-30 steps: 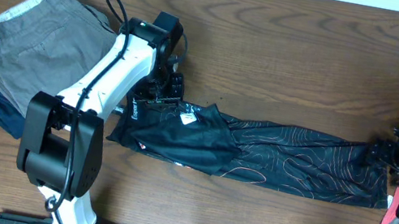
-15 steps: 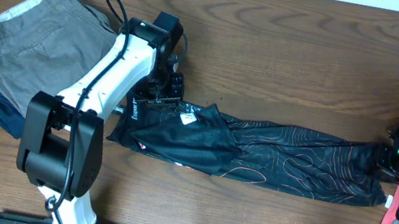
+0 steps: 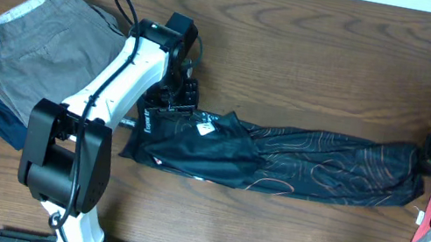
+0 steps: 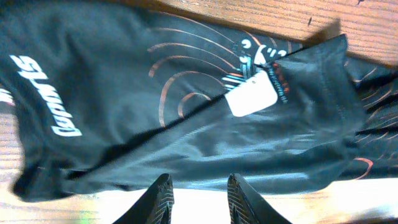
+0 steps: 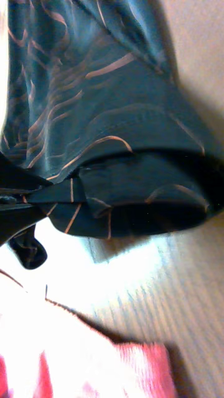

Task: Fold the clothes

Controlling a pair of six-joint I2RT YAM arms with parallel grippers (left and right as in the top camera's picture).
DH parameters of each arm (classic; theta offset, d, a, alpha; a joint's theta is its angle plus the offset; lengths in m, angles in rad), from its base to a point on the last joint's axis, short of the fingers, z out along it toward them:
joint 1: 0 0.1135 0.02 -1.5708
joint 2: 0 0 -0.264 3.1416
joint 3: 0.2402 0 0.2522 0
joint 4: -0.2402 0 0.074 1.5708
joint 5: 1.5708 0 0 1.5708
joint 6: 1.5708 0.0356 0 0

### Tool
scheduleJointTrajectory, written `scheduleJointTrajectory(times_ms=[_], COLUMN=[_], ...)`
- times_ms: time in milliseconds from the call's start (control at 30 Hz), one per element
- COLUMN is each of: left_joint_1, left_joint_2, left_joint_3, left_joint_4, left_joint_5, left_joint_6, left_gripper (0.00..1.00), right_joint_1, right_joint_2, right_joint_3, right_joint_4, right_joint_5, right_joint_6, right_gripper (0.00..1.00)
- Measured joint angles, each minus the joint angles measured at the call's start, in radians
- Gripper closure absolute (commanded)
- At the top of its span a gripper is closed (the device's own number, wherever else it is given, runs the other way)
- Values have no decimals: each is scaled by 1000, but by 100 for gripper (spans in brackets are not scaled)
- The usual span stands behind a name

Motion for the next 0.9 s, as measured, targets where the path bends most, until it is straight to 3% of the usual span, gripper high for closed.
scheduleJointTrajectory(times_ms=[167, 467, 900], left_joint_1=[0, 0, 0], left_joint_2=[0, 0, 0], left_joint_3=[0, 0, 0], left_joint_4=[0, 1, 3], left_joint_5=[0, 0, 0], left_joint_6=[0, 0, 0], left_gripper=[68, 68, 68], right_joint_1=[71, 353, 757], right_joint_2=[0, 0, 0], right_joint_3=[16, 16, 16], right_joint_4=[-53, -148, -137], right_joint_5=[-8, -19, -30], right_joint_6=[3, 11, 187], right_gripper=[99, 99, 99])
